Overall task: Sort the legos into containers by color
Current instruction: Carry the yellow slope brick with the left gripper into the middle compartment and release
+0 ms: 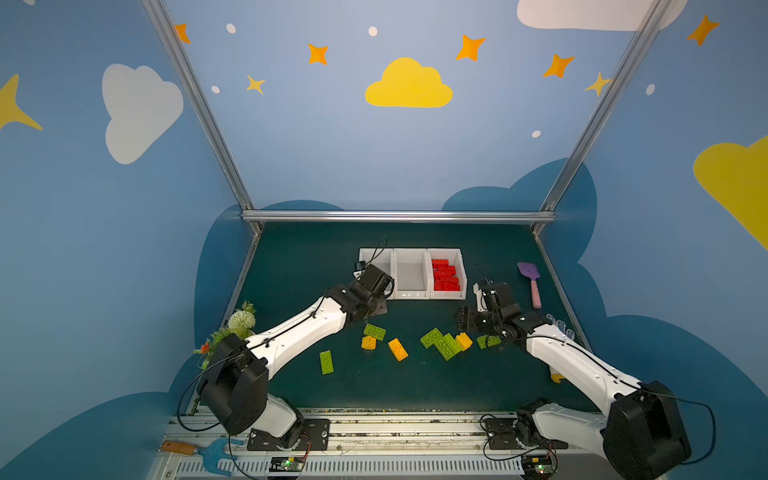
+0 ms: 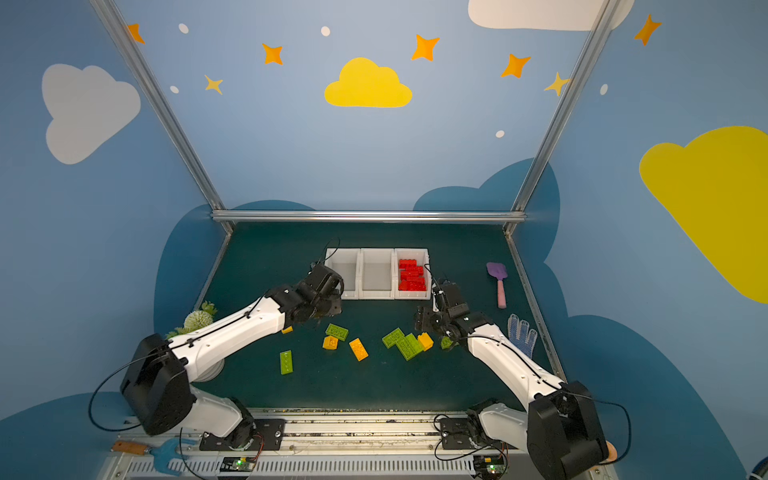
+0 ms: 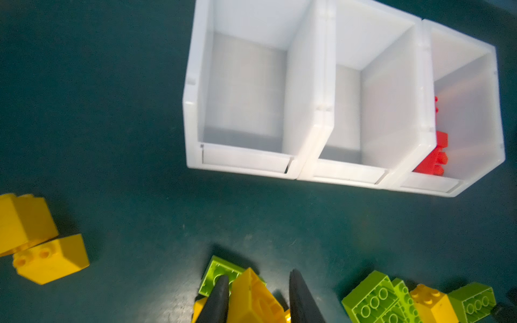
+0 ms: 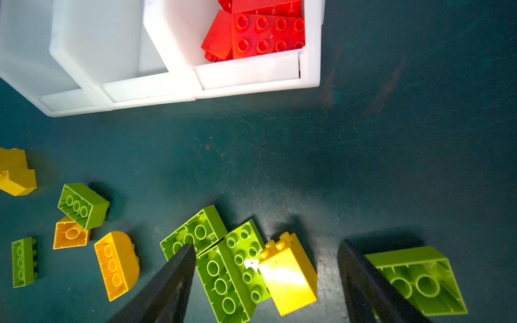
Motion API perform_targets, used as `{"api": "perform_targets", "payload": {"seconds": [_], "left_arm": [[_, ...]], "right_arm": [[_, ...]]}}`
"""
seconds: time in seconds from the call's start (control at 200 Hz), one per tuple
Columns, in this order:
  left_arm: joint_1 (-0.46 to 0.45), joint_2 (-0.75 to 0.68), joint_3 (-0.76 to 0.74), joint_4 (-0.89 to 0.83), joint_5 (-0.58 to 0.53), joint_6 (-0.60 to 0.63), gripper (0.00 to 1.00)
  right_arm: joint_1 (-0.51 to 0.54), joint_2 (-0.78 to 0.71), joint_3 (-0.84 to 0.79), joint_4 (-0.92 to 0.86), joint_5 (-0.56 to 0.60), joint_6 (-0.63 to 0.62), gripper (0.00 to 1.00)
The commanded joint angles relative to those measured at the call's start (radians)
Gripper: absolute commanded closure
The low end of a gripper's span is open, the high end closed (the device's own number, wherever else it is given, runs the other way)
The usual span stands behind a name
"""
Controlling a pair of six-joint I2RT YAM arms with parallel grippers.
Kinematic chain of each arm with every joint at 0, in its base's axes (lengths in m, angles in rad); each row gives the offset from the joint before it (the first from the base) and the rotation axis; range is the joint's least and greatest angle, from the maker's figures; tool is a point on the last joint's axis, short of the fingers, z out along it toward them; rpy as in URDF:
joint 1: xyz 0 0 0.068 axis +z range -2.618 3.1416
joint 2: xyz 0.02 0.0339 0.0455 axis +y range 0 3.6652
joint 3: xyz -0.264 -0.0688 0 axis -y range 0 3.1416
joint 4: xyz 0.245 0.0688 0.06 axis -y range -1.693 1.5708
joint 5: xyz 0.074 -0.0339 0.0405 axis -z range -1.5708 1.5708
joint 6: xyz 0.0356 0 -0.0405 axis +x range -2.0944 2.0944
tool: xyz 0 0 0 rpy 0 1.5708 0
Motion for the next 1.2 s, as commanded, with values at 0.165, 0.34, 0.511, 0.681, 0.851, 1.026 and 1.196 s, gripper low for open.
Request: {"api": "perform_targets", "payload": {"seconds": [0.165, 0.34, 0.511, 0.681, 0.851, 1.026, 1.196], "left_arm": [[0.017, 0.254, 0.295, -0.045, 0.052, 0.076, 0.72], [0.027, 0.428, 0.514, -0.087, 0.084, 0.092, 0.72], [0.051, 0.606, 0.769, -0.183, 0.137, 0.104, 0.72], [0.056, 0.748, 0.983, -0.268, 0.176, 0.113, 0.71], [0.067, 0.809, 1.060, -0.291, 0.190, 0.117, 0.67], [0.081, 0.819, 1.066, -0.289, 0.202, 0.117, 0.54], [0.083, 0.774, 1.034, -0.271, 0.222, 0.115, 0.40]], "right_arm": [[0.022, -0.052, -0.058, 0.045, -0.043, 0.009, 0.22], [0.024, -0.070, -0.072, 0.050, -0.058, 0.012, 0.22], [0.026, -0.068, -0.063, 0.045, -0.072, 0.005, 0.22], [0.025, -0.035, -0.035, 0.003, -0.084, -0.002, 0.22], [0.024, -0.037, -0.041, -0.020, -0.074, -0.003, 0.23], [0.025, -0.052, -0.051, -0.049, -0.062, -0.005, 0.22], [0.025, -0.003, -0.029, -0.148, -0.020, -0.005, 0.23]]}}
